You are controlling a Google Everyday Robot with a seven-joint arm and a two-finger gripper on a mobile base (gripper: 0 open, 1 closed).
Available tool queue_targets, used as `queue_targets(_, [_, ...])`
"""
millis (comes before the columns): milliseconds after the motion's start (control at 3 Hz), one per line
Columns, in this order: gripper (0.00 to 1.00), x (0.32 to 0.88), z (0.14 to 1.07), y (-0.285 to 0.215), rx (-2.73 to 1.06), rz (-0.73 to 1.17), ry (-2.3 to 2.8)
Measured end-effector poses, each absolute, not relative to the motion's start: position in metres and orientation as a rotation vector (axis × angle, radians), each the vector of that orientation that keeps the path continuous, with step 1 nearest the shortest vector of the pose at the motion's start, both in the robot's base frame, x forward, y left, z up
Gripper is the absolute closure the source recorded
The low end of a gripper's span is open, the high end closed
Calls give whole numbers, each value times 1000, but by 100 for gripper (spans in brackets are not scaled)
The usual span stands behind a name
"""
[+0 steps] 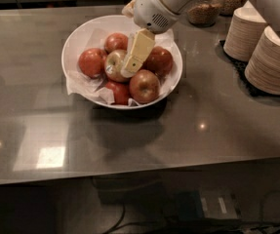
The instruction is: Pick apple from white bowl
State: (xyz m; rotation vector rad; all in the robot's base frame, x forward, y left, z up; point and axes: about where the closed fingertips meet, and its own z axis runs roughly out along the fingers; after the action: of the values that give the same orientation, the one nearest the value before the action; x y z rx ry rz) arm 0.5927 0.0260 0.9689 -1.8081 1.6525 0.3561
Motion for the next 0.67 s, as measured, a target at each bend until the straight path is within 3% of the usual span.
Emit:
queue_targets(333, [0, 582, 963, 24, -1787, 360, 1672])
queue_targets(667, [12, 576, 958, 23, -1780, 352, 1688])
